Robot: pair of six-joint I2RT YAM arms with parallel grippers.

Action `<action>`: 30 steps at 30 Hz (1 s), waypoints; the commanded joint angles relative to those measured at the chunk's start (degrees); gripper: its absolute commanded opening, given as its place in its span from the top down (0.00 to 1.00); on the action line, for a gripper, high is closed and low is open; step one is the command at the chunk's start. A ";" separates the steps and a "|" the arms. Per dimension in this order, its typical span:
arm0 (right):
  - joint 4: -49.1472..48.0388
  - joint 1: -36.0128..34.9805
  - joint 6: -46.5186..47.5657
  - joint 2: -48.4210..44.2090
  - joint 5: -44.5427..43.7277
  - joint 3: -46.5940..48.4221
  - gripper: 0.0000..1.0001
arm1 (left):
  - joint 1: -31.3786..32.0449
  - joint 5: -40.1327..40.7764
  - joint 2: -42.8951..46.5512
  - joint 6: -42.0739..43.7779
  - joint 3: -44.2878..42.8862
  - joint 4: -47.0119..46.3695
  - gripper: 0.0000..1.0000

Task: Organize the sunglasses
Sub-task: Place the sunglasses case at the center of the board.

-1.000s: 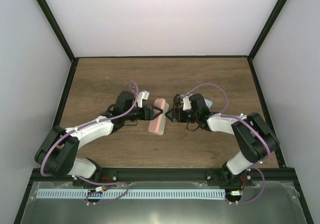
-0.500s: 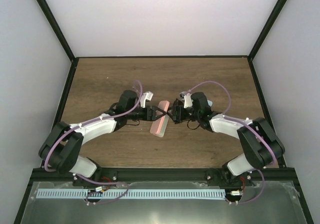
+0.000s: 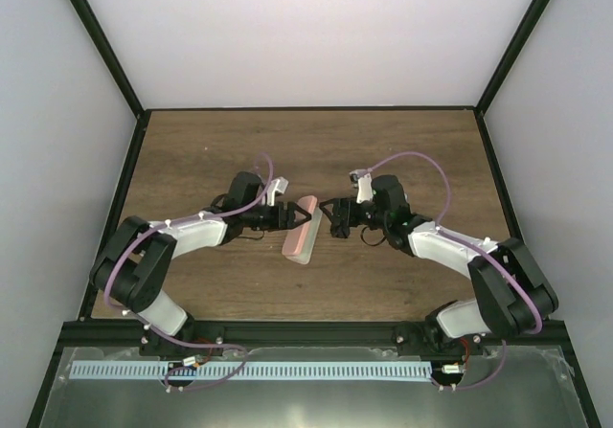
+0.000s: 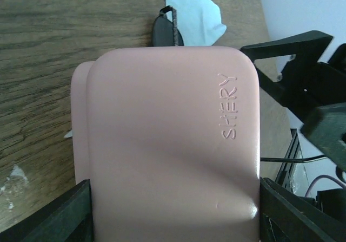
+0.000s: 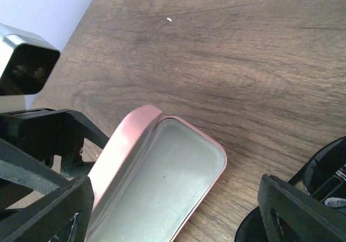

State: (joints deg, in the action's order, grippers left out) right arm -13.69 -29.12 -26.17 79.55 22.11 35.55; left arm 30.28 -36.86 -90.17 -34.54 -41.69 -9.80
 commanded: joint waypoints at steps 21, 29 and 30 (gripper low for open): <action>0.86 -0.49 0.62 -0.05 -2.11 0.41 0.14 | -1.37 7.76 0.03 5.23 -4.04 8.89 0.00; 0.58 -0.49 0.67 -1.26 -2.90 -0.07 0.14 | -1.28 7.71 1.92 5.82 -4.00 8.84 0.00; 0.52 -0.49 0.67 -1.33 -2.91 -0.12 0.14 | -1.28 7.58 2.19 5.81 -3.93 8.80 0.00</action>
State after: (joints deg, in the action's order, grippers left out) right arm -13.19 -29.12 -26.17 79.31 20.23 35.55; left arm 29.12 -29.54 -89.97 -29.80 -44.56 -1.17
